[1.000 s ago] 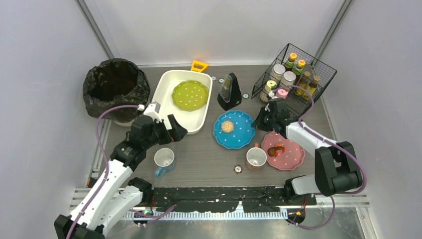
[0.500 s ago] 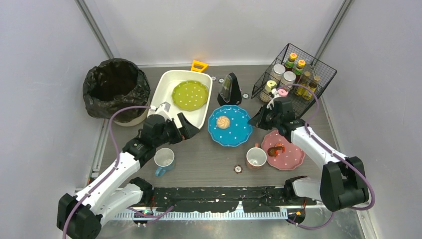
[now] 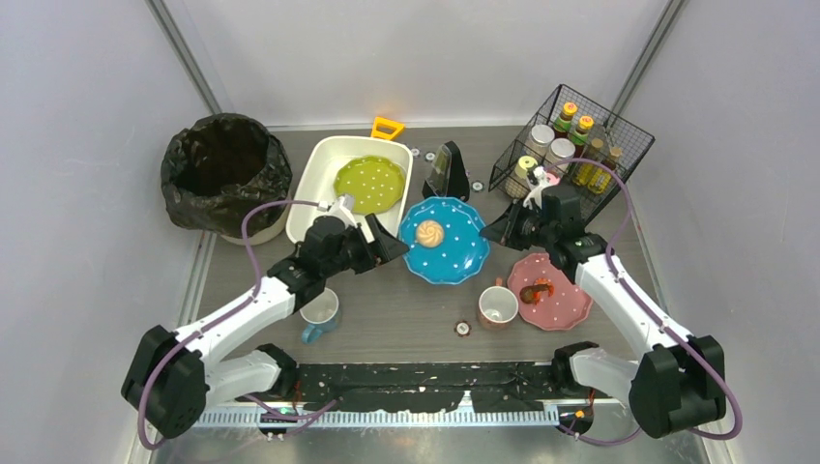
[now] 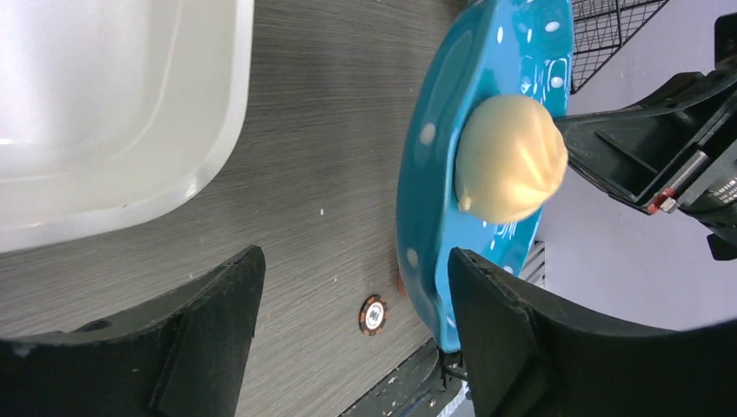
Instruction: Clear the kitchen counter
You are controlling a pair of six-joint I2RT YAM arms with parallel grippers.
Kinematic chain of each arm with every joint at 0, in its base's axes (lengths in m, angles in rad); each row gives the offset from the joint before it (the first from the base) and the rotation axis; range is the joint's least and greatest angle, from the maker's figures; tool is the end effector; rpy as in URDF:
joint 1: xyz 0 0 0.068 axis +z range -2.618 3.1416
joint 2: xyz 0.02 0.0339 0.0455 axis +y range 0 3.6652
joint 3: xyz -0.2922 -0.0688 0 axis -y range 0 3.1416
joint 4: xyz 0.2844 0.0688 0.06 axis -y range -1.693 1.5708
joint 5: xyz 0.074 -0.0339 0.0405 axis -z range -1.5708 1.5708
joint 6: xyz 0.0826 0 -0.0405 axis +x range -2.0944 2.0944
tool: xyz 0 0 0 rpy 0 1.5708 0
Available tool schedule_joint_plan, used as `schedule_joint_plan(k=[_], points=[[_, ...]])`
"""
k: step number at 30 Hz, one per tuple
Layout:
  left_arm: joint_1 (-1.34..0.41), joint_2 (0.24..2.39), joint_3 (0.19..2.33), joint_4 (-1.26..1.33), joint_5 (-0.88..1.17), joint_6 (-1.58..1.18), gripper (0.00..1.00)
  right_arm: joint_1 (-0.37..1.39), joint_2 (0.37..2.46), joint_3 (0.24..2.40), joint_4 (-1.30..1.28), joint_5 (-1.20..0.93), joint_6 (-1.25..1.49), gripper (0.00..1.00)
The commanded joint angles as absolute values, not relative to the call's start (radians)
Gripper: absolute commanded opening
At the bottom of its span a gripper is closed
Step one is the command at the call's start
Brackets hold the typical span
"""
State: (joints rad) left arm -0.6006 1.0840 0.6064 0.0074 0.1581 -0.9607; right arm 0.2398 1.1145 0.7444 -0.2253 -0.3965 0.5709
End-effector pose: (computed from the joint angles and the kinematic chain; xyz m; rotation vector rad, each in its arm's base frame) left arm 0.2419 -0.1815 0.2238 -0.2927 2.2134 -1.0883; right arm 0.2862 0.1028 0.2446 0.1337 2.2483 0.8819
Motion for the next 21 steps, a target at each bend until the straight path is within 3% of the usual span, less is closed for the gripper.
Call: schedule_joint_plan(k=[1, 14, 17, 21], points=[[-0.618, 1.128, 0.656, 0.148, 0.176, -1.006, 0.74, 0.236, 1.029, 0.827, -0.15, -0.506, 0.643, 0.05], [-0.641, 1.188, 0.63, 0.314, 0.252, -1.104, 0.47, 0.238, 0.97, 0.846, -0.174, -0.544, 0.66, 0.06], [-0.644, 1.198, 0.622, 0.372, 0.271, -1.134, 0.37, 0.238, 0.97, 0.848, -0.178, -0.553, 0.659, 0.06], [-0.649, 1.198, 0.615, 0.43, 0.297, -1.169, 0.14, 0.237, 0.966, 0.855, -0.203, -0.54, 0.637, 0.06]])
